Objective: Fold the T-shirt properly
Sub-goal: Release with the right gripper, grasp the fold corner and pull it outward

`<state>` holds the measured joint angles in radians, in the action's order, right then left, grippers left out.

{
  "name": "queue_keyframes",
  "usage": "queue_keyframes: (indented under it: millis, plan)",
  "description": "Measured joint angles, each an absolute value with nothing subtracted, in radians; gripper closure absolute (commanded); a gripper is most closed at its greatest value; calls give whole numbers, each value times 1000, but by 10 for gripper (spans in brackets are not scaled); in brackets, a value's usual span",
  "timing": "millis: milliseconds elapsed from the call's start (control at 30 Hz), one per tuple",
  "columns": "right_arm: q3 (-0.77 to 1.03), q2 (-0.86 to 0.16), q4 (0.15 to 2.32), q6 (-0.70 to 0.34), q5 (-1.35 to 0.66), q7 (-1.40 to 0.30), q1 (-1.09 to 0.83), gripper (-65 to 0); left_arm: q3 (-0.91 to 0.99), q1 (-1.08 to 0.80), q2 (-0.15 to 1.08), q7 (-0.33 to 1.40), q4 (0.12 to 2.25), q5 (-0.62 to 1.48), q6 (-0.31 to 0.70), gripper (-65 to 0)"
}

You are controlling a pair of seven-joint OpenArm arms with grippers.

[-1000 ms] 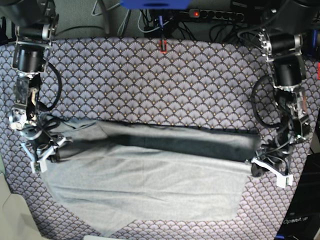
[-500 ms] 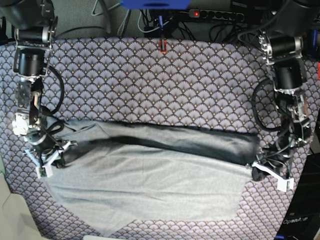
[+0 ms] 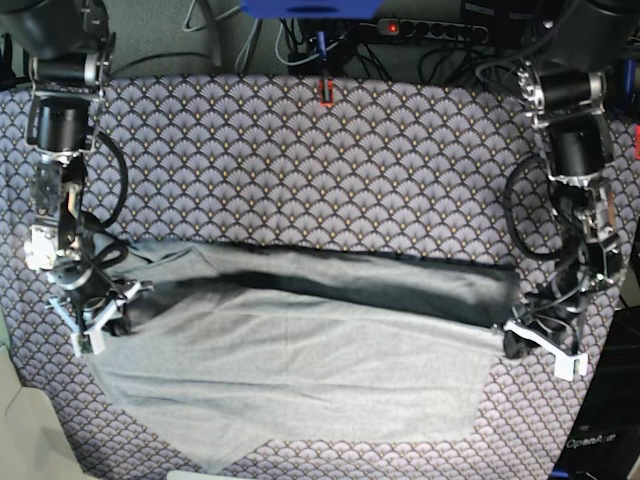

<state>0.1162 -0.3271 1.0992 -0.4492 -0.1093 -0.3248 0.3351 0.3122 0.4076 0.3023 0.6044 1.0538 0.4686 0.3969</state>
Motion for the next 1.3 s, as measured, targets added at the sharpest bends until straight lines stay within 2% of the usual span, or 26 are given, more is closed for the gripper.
queue_keyframes:
  millis: [100, 200, 267, 367, 467, 533, 667, 933, 1033, 1167, 1300]
  plan:
    - [122, -330, 1099, -449, -110, -324, 335, -210, 313, 390, 303, 603, 1054, 466, 397, -310]
    - [122, -340, 1099, -449, -110, -325, 334, -262, 313, 374, 305, 602, 1056, 466, 401, -423]
    - [123, -348, 1103, -450, -111, -328, 334, -277, 314, 369, 305, 603, 1062, 465, 400, -450]
    - [156, -348, 1119, -449, -113, -325, 315, -279, 314, 365, 305, 601, 1077, 468, 401, -454]
    - [178, -350, 1240, -443, -105, -329, 209, -278, 317, 342, 310, 604, 1124, 476, 402, -452]
    - [178, -338, 1350, -467, -109, -329, 121, -278, 317, 300, 309, 609, 1190, 474, 392, -426]
    - [167, -262, 1529, -533, -114, -327, -9, -279, 314, 197, 297, 613, 1275, 478, 400, -309]
    - [-22, -252, 1555, -539, -52, -328, -47, -277, 312, 142, 276, 607, 1222, 468, 397, -5]
    - [-57, -216, 1531, -538, 40, -328, -15, -269, 312, 147, 281, 609, 1206, 469, 396, 0]
    - [-68, -139, 1465, -545, 144, -321, 41, -224, 311, 151, 279, 614, 1208, 468, 397, 0]
    - [-67, -121, 1389, -545, 178, -325, 86, -219, 311, 203, 279, 612, 1201, 466, 393, 0]
